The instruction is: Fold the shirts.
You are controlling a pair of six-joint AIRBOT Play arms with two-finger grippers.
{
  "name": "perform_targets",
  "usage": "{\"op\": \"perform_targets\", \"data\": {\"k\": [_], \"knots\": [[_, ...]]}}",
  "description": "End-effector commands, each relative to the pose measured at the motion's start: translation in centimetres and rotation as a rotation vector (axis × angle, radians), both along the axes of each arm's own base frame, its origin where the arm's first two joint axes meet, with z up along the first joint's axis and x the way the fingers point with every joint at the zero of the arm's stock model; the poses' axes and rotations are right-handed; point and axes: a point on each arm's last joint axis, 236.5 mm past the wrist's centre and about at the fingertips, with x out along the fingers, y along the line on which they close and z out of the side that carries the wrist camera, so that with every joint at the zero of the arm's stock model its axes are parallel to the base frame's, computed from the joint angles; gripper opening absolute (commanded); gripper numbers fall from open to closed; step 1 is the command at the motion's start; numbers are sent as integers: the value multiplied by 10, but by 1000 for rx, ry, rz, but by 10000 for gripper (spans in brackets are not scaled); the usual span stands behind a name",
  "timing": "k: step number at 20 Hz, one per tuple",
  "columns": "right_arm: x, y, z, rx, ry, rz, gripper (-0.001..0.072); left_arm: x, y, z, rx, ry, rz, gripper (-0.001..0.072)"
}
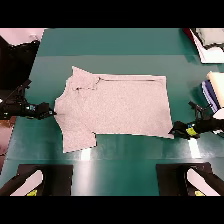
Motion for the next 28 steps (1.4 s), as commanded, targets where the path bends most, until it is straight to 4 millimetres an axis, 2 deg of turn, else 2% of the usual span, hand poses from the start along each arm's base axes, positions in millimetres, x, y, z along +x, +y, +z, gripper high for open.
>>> {"op": "perform_targets", "data": {"k": [1, 5, 6, 8, 9, 11, 12, 13, 14, 15, 16, 17, 19, 21, 23, 25, 27, 28], "knots": [[1, -1, -5, 2, -10, -21, 322, -2, -1, 0, -3, 5, -6, 25], [-6, -4, -5, 17, 17, -44, 321, -2, -1, 1, -4, 6, -7, 26], [-9, 0, -7, 22, 24, -33, 285, -2, -1, 0, -3, 6, -6, 25], [-15, 10, -13, 22, 27, 22, 62, -2, -1, 1, -4, 6, -6, 25], [-16, 14, -14, 19, 24, 46, 13, -2, -1, 1, -4, 5, -5, 25], [-3, 20, -3, 23, -15, 72, 13, 4, 0, 11, 1, -16, -8, 24], [13, 25, 15, 37, -74, 75, 13, 10, 1, 24, 5, -39, -13, 25], [34, 30, 38, 49, -164, 70, 12, 19, 3, 44, 12, -76, -22, 24], [61, 34, 73, 58, -292, 58, 11, 27, 4, 67, 19, -116, -26, 25], [87, 37, 117, 62, -442, 45, 10, 37, 5, 96, 30, -176, -37, 24], [108, 36, 163, 51, -591, 31, 10, 48, 5, 131, 40, -257, -51, 24], [125, 33, 218, 25, -759, 15, 9, 58, 4, 171, 52, -355, -56, 24], [136, 25, 329, -46, -1069, -9, 9, 71, 1, 253, 55, -540, -28, 25], [120, 22, 428, -109, -1319, -16, 9, 64, -12, 340, 56, -753, -51, 25], [93, 27, 501, -150, -1489, 1, 9, 40, -25, 420, 76, -945, -61, 24], [63, 34, 552, -177, -1610, 22, 9, 2, -37, 488, 117, -1126, -64, 24], [39, 35, 583, -230, -1684, 31, 9, -43, -51, 539, 142, -1288, -60, 24], [30, 30, 592, -265, -1692, 12, 9, -65, -56, 556, 151, -1356, -52, 24]]}}
